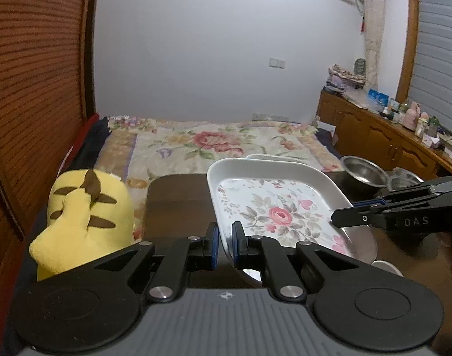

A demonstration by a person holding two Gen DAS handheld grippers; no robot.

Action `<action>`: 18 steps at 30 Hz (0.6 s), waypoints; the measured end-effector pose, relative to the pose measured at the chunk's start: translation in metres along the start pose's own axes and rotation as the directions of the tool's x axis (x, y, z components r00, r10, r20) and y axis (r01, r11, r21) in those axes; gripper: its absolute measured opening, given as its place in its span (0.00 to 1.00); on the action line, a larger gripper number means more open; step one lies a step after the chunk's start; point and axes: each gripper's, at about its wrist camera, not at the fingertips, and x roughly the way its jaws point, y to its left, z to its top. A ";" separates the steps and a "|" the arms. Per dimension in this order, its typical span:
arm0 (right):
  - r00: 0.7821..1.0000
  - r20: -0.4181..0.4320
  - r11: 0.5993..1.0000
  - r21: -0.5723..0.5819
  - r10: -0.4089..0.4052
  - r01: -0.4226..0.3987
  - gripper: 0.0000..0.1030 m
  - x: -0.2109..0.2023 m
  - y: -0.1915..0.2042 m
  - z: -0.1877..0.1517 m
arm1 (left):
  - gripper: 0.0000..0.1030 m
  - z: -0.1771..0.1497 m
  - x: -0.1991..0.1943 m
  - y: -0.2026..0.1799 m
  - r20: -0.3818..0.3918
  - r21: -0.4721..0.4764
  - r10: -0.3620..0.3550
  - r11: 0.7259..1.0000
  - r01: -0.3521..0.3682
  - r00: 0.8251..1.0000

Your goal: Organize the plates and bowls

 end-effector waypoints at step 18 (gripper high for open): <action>0.996 0.082 0.999 0.043 -0.033 0.030 0.16 -0.063 -0.030 -0.026 | 0.10 0.000 -0.030 -0.060 0.031 0.056 -0.053 0.997 0.051 0.998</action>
